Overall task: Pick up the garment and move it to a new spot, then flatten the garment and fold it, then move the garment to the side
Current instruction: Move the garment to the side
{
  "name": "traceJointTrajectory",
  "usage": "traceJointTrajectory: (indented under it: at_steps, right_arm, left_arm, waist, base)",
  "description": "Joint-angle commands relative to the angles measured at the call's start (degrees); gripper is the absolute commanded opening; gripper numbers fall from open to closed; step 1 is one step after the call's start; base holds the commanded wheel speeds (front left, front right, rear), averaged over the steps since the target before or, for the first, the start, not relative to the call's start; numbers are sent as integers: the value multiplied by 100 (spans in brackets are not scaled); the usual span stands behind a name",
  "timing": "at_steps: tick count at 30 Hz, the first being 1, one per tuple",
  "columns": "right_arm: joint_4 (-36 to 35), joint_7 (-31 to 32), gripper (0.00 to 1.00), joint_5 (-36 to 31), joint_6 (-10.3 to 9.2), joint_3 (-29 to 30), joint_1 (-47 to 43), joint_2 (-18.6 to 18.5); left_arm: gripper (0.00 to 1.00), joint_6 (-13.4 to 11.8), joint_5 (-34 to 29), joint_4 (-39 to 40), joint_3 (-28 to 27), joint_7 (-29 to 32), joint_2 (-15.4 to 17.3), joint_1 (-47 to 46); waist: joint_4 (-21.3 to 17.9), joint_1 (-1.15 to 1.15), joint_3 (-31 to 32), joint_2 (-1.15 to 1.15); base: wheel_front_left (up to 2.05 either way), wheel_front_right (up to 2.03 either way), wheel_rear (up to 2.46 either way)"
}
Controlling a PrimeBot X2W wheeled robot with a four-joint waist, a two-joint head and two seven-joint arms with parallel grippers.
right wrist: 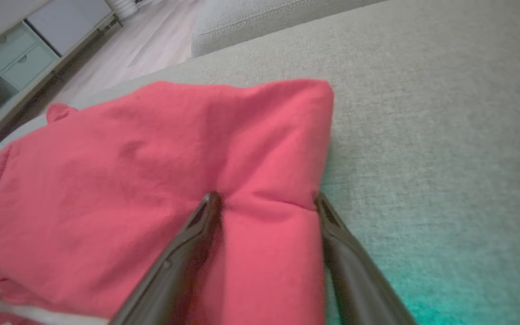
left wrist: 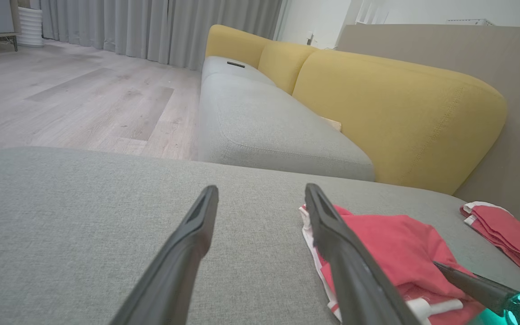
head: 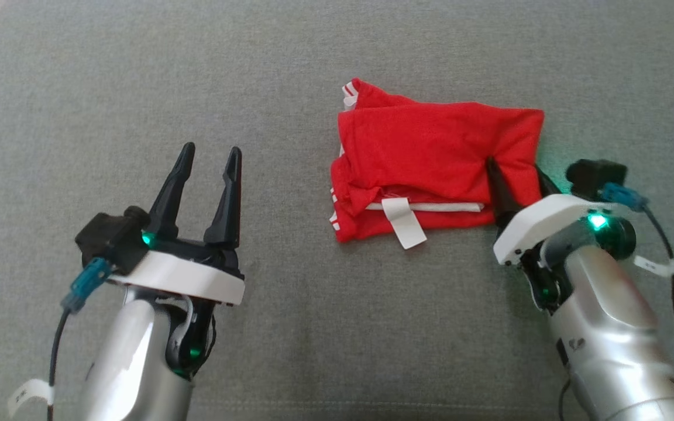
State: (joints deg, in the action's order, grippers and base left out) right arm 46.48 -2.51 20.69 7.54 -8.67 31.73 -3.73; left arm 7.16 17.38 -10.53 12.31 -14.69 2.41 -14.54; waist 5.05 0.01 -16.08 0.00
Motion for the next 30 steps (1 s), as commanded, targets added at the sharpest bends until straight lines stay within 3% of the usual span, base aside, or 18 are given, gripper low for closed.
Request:
traceJointTrajectory:
  at_steps: [1, 7, 12, 21, 23, 30]
  right_arm:
    - [51, -19, 0, -196, -5, -262, 54, 85]
    - [207, -553, 0, -1025, -5, -410, 363, 10]
    - [13, -767, 0, -1513, -5, -659, 570, -346]
    - [-774, -452, 0, -1502, -5, -1191, 955, -1640]
    - [-829, -408, 0, -1437, -5, -1186, 981, -1816]
    - [-833, -320, 0, -1203, -5, -917, 1128, -2975]
  left_arm:
    - [100, 33, 6, 180, -196, -30, 47, -181]
    - [100, 33, -53, 155, -201, -30, 47, -153]
    - [100, 33, -92, 207, -165, -30, 47, -168]
    - [100, 33, -174, 271, -61, -30, 47, -285]
    - [100, 33, -180, 270, -45, -30, 47, -302]
    - [100, 33, -187, 270, 84, -30, 107, -463]
  waist:
    - [-46, -1, 24, 0]
    - [-366, -1, 167, 0]
    - [-731, -1, 287, 0]
    - [-1283, -1, 161, 0]
    - [-1306, -1, 129, 0]
    - [-1300, -1, -244, 0]
  base:
    - [0, 0, 0]
    - [0, 0, 0]
    - [0, 0, 0]
    - [0, 0, 0]
    - [0, 0, 0]
    - [0, 0, 0]
